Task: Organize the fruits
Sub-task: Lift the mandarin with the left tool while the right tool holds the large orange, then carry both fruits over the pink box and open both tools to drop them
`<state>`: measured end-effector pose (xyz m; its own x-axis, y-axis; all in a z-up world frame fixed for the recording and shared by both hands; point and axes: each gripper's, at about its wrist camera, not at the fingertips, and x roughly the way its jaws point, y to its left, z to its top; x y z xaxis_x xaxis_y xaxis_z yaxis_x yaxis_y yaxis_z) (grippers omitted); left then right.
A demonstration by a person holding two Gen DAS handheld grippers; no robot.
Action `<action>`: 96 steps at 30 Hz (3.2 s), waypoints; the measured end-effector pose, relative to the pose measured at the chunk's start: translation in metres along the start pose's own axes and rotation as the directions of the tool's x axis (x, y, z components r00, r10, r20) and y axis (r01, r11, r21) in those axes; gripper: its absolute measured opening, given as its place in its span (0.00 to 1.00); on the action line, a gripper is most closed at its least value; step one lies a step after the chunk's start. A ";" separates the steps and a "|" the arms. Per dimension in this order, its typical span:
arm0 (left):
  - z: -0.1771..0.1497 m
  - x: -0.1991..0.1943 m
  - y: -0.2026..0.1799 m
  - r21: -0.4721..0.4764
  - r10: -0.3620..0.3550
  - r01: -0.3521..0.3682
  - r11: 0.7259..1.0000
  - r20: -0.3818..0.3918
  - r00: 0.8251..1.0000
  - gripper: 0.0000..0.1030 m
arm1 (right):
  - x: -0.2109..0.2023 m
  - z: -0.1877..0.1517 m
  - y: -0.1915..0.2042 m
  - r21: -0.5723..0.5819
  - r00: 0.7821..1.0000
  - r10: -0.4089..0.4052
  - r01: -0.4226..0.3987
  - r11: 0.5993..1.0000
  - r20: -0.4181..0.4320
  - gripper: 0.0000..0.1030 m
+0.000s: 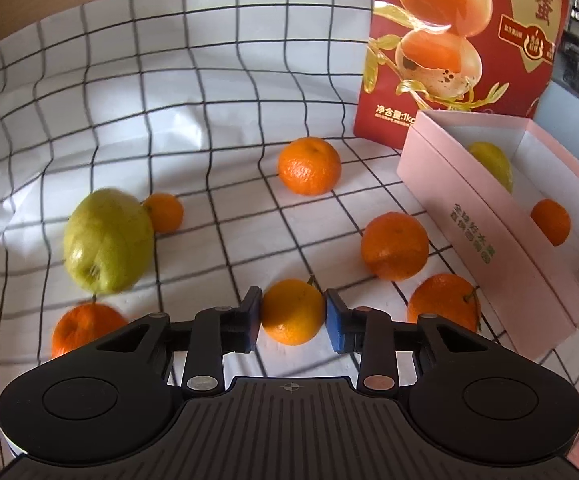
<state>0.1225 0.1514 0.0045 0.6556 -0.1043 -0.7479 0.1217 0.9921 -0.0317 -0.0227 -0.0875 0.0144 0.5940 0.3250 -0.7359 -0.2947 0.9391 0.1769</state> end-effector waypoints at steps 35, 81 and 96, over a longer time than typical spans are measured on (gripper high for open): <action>-0.111 -0.122 -0.045 -0.157 -0.178 0.169 0.973 -0.045 0.983 0.36 | -0.022 -0.021 -0.013 -0.063 0.989 -0.143 0.144 0.988 0.027 0.94; -0.109 -0.117 -0.064 -0.145 -0.232 0.219 0.965 -0.082 0.969 0.36 | -0.014 -0.002 -0.030 -0.030 0.985 -0.169 0.170 0.985 0.023 0.69; 0.031 -0.126 -0.106 -0.038 -0.285 0.296 0.954 0.180 0.941 0.36 | -0.060 0.126 -0.055 -0.091 0.961 -0.154 0.179 0.980 0.230 0.69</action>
<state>0.0506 0.0566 0.1227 0.7164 -0.3938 -0.5759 0.2821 0.9185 -0.2771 0.0519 -0.1444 0.1307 0.7884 0.1933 -0.5840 -0.2505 0.9679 -0.0178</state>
